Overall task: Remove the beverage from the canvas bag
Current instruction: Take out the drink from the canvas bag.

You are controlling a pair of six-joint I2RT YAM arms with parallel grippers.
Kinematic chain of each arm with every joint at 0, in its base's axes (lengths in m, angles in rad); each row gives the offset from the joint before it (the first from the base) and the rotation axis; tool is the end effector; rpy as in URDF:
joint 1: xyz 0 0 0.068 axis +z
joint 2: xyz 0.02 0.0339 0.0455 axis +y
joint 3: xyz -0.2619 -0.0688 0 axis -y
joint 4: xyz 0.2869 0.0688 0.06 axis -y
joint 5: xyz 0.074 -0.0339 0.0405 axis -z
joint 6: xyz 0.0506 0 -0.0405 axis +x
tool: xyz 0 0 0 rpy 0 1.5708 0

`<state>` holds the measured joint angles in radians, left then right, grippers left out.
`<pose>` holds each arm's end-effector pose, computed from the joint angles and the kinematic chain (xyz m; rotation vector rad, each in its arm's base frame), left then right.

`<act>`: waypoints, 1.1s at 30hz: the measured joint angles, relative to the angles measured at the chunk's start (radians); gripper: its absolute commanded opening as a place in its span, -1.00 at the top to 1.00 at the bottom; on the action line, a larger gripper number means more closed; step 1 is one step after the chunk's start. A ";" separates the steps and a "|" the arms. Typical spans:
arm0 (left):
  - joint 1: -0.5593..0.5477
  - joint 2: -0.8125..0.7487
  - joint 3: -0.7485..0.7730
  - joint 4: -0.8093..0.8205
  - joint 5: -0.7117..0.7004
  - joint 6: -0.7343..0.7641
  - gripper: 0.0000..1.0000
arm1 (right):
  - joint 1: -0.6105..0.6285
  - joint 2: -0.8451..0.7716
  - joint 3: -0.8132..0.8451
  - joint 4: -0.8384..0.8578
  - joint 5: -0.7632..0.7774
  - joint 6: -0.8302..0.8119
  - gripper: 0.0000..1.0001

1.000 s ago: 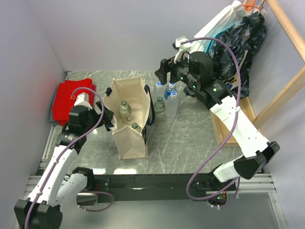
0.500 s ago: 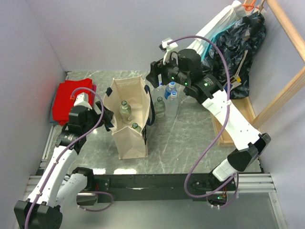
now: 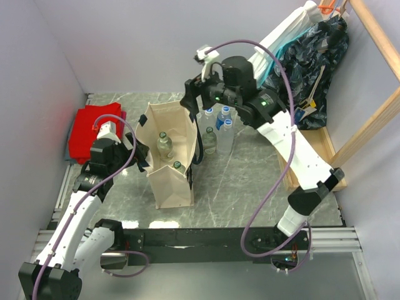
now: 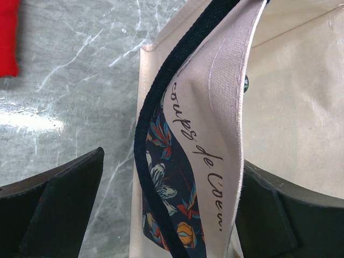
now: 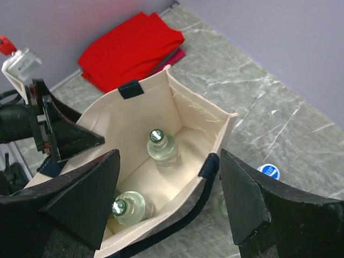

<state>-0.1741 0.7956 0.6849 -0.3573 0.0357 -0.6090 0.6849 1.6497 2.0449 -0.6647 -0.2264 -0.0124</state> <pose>0.2357 -0.0433 0.2723 -0.4263 2.0353 -0.5223 0.3035 0.2626 0.5076 -0.7954 1.7118 0.6742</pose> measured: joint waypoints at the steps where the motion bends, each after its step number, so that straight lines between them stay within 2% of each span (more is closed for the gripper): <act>1: 0.000 0.000 0.000 0.000 0.000 0.000 -0.99 | 0.011 0.019 0.021 -0.013 0.005 -0.008 -0.61; 6: 0.000 0.000 0.000 0.000 0.000 0.003 -0.99 | 0.039 0.057 0.029 -0.051 0.020 -0.014 -0.67; 21: 0.000 0.000 0.000 0.000 0.000 0.005 -0.99 | 0.055 0.102 0.083 -0.108 0.018 -0.019 -0.66; 33: 0.000 -0.012 0.000 -0.001 -0.006 0.004 -0.99 | 0.059 0.108 0.019 -0.074 0.022 -0.011 -0.60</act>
<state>-0.1745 0.7834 0.6853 -0.3580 0.0292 -0.6048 0.7437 1.7576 2.0636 -0.7383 -0.2047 -0.0231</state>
